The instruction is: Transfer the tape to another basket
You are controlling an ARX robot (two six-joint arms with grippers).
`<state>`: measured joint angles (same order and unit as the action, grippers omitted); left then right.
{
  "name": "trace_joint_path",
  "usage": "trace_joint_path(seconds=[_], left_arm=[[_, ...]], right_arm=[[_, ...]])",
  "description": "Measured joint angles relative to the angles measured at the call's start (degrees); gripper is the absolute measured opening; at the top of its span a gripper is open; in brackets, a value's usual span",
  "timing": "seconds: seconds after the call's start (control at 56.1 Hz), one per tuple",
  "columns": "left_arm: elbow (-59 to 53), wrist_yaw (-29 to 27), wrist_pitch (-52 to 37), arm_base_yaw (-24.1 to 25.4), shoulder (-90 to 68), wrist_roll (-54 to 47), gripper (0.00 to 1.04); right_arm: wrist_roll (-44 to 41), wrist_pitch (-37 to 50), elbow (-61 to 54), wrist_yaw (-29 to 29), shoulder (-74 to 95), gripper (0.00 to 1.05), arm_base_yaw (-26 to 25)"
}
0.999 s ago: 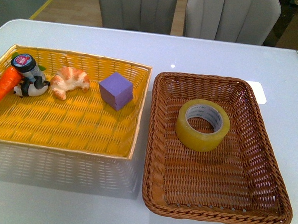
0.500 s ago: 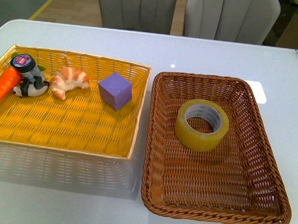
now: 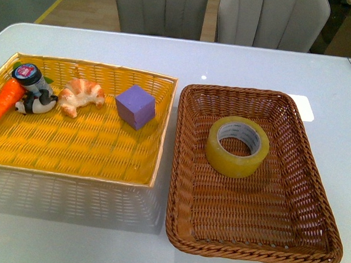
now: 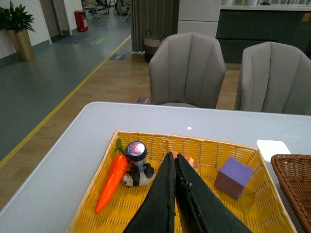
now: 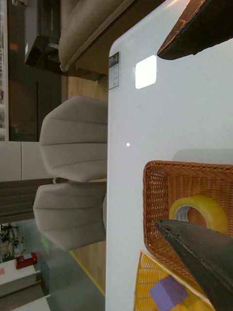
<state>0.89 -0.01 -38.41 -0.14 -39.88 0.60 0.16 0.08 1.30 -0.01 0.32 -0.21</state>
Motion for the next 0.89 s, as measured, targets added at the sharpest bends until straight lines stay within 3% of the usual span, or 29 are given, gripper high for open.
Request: trace_joint_path(seconds=[0.892], left_arm=[[-0.1, 0.0, 24.5, 0.0, 26.0, 0.0, 0.02]], right_arm=[[0.0, 0.0, 0.0, 0.0, 0.0, 0.96, 0.0]])
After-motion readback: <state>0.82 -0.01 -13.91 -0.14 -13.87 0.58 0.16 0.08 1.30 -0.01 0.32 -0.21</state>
